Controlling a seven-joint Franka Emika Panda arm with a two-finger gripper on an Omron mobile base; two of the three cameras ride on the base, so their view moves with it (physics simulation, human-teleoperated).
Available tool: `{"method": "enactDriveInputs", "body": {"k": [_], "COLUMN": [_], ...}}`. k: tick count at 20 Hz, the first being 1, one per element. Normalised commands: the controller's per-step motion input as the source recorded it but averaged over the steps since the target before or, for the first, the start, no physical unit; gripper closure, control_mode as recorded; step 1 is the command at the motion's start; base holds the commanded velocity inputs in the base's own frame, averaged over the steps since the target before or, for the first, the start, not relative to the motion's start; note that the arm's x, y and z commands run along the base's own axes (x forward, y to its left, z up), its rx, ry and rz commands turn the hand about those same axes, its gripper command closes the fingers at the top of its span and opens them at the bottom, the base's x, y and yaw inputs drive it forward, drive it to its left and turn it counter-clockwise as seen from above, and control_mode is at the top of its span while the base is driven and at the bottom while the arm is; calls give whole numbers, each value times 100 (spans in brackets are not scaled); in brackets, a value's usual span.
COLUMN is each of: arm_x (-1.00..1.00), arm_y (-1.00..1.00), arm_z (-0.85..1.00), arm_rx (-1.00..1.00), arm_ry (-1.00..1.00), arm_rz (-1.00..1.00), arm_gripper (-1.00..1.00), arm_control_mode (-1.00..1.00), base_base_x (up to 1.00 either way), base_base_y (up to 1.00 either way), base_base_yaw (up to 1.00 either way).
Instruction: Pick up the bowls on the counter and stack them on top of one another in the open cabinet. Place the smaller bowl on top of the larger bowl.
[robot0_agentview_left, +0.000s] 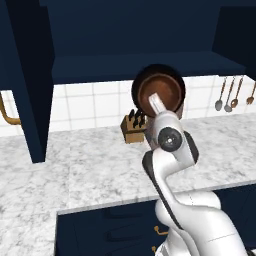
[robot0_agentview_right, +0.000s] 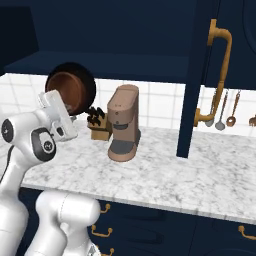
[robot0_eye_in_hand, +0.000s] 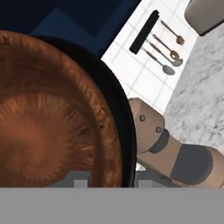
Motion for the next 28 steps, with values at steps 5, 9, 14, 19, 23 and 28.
{"method": "enactDriveInputs", "body": {"k": [5, 9, 14, 19, 23, 28], "arm_x": [42, 64, 49, 22, 61, 96], "arm_y": [-3, 0, 0, 0, 0, 0], "arm_z": [100, 100, 72, 24, 0, -3], "arm_rx": [7, 0, 0, -1, 0, 0], "arm_ry": [8, 25, 30, 13, 0, 0], "arm_rz": [-10, -4, 0, 0, 0, 0], "arm_gripper": [100, 100, 100, 100, 100, 100], "arm_control_mode": [-100, -100, -100, -100, -100, -100], "base_base_x": [0, 0, 0, 0, 0, 0], "base_base_y": [0, 0, 0, 0, 0, 0], "base_base_yaw": [0, 0, 0, 0, 0, 0]}}
